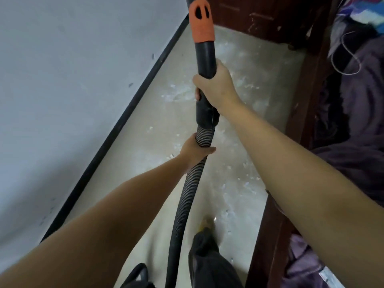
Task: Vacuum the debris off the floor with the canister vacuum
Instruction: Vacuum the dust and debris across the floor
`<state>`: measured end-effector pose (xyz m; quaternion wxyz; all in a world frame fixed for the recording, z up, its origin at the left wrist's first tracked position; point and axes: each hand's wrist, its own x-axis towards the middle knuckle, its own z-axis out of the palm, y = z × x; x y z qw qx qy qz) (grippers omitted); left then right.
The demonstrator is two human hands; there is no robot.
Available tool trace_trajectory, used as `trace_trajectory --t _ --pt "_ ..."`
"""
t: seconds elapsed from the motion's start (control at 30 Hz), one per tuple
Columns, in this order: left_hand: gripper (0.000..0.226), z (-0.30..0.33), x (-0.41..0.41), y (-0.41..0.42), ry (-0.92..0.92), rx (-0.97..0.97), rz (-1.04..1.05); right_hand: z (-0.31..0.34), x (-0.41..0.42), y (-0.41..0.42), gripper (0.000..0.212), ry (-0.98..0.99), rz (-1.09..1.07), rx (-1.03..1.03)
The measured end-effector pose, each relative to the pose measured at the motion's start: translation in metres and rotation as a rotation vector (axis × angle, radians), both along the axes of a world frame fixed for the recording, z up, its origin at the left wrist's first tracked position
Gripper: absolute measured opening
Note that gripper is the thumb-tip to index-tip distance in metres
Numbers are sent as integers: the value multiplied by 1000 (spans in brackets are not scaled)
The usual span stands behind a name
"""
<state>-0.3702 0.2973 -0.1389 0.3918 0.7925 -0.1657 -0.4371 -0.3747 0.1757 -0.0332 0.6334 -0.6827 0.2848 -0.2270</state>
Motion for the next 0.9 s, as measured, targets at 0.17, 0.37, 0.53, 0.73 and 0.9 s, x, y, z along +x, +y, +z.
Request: trace_trajectory --t 0.17,0.37,0.53,0.73,0.9 --pt "28 2 21 -45 294 75 -200 -5 -6 -46 21 -21 68 14" --pt "19 -11 0 -92 102 60 -138 -17 -12 -89 18 60 -93 10" --pt "17 -25 -12 -137 -61 73 -156 -31 -15 -131 18 160 -422 20" --pt "18 -44 19 -198 240 26 -313 -56 1 -196 18 293 -628 62" --pt "15 -65 106 -256 589 75 -745 -77 38 -237 17 249 -637 207"
